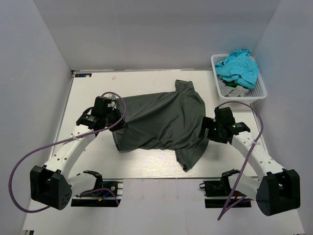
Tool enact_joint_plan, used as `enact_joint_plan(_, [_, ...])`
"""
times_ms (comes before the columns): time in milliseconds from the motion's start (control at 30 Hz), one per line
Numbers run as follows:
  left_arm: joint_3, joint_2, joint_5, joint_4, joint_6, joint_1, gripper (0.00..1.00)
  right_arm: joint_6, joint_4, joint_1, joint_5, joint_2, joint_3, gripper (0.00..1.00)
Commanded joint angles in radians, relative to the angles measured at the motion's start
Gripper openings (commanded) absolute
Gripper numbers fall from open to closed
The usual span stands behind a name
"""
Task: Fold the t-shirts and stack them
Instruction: Flatten out the tshirt
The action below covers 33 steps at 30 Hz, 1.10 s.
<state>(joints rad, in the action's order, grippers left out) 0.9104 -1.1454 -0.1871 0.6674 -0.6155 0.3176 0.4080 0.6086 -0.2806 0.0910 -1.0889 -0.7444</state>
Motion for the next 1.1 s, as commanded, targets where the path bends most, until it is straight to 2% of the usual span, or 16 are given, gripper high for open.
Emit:
enact_joint_plan(0, [0.041,0.006,0.054,0.056,-0.016,0.005,0.00,0.032,0.034,0.000,-0.163,0.040,0.062,0.90])
enact_joint_plan(200, [0.032,0.015,0.084,0.058,-0.026,-0.005,0.00,0.049,0.020,-0.011,-0.379,0.040,0.195,0.85])
enact_joint_plan(333, [0.010,0.015,0.084,0.035,-0.035,-0.005,0.00,0.078,-0.021,-0.015,-0.404,0.018,0.249,0.84])
enact_joint_plan(400, [-0.002,0.006,0.084,0.035,-0.035,-0.005,0.00,0.090,-0.062,-0.017,-0.373,0.012,0.249,0.79])
enact_joint_plan(467, [-0.011,0.006,0.084,0.035,-0.044,-0.005,0.00,0.110,-0.126,-0.017,-0.364,-0.005,0.246,0.68])
enact_joint_plan(567, [-0.011,-0.003,0.084,0.026,-0.044,-0.005,0.00,0.117,-0.162,-0.012,-0.323,-0.055,0.218,0.60])
enact_joint_plan(600, [-0.011,-0.004,0.084,0.026,-0.044,-0.005,0.00,0.120,-0.165,-0.012,-0.291,-0.086,0.212,0.50])
enact_joint_plan(733, [-0.002,-0.022,0.113,0.026,-0.044,-0.014,0.00,0.146,-0.141,-0.006,-0.148,-0.161,0.163,0.19])
enact_joint_plan(900, [0.008,-0.033,0.123,0.025,-0.044,-0.014,0.00,0.144,-0.037,0.009,0.070,-0.197,0.027,0.13])
enact_joint_plan(933, [-0.001,-0.033,0.123,0.024,-0.044,-0.014,0.00,0.138,-0.030,0.014,0.110,-0.195,0.013,0.03])
enact_joint_plan(967, [-0.001,-0.033,0.123,0.024,-0.044,-0.014,0.00,0.137,-0.021,0.012,0.128,-0.203,-0.027,0.01])
enact_joint_plan(1067, [-0.001,-0.042,0.123,0.015,-0.044,-0.014,0.00,0.115,0.006,0.021,0.162,-0.227,-0.094,0.00])
